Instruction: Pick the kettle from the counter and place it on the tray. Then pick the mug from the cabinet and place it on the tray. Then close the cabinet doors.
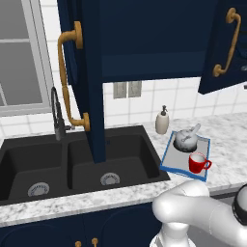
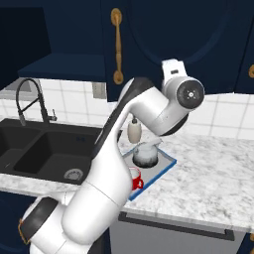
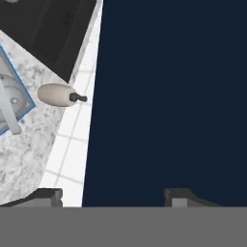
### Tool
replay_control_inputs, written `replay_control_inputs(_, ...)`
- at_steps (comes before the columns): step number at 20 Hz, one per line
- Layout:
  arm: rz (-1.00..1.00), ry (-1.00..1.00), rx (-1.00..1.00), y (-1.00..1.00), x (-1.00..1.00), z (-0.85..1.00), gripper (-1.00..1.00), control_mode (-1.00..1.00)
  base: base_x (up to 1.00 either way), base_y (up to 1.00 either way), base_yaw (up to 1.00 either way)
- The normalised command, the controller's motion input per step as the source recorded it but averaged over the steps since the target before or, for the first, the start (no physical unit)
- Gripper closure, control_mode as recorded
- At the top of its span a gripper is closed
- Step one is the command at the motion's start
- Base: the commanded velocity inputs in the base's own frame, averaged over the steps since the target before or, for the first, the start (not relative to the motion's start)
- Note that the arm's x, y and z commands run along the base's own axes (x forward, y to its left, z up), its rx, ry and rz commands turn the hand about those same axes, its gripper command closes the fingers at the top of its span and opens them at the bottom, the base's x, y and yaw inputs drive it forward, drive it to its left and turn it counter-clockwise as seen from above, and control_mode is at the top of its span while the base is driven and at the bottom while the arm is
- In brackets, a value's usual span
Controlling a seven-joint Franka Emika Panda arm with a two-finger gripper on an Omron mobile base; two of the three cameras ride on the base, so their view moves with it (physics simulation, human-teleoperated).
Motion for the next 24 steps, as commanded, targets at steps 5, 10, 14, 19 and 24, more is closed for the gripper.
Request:
replay_control_inputs(5, 0.0, 0.0, -0.18, 0.65, 0.53, 0.0, -1.0, -1.0, 0.0, 0.0, 0.0)
replay_control_inputs(10, -0.01, -0.03, -0.16, 0.62, 0.54, 0.0, -1.0, -1.0, 0.0, 0.0, 0.0)
replay_control_inputs(14, -0.06, 0.05, -0.17, 0.63, 0.72, 0.0, -1.0, -1.0, 0.0, 0.0, 0.0)
replay_control_inputs(19, -0.03, 0.13, -0.17, 0.36, 0.79, 0.08, -1.0, -1.0, 0.0, 0.0, 0.0)
replay_control_inputs(24, 0.0, -0.02, 0.0, -0.11, 0.55, 0.09, -1.0, -1.0, 0.0, 0.0, 0.0)
